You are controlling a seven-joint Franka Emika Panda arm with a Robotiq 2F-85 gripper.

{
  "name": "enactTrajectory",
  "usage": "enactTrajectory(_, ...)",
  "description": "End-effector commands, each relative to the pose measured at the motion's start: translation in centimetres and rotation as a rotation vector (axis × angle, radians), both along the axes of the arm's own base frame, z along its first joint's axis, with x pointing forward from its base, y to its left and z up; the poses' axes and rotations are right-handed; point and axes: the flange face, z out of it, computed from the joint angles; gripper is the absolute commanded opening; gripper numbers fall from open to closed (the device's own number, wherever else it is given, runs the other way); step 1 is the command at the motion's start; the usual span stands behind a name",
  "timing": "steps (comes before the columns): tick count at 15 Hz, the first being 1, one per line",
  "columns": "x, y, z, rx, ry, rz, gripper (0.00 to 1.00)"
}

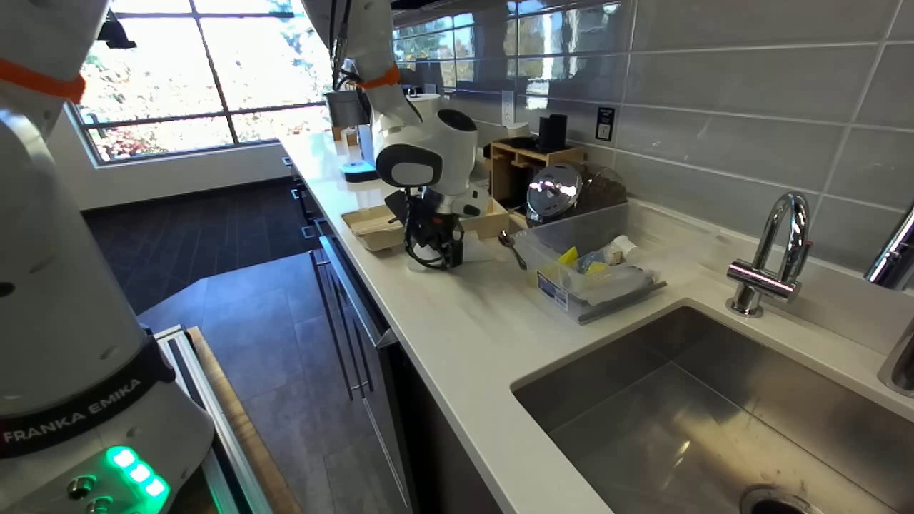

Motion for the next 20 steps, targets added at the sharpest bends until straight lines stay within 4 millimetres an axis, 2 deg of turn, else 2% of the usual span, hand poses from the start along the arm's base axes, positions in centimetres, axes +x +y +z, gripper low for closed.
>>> enactTrajectory(1, 0.1, 0.0, 0.1, 0.000, 0.000, 0.000, 1.00)
enactTrajectory(10, 0.1, 0.0, 0.1, 0.000, 0.000, 0.000, 1.00)
enactTrajectory(13, 0.6, -0.3, 0.6, -0.051, -0.022, -0.043, 1.00)
enactTrajectory(20, 1.4, 1.4, 1.3, -0.119, -0.059, -0.122, 1.00)
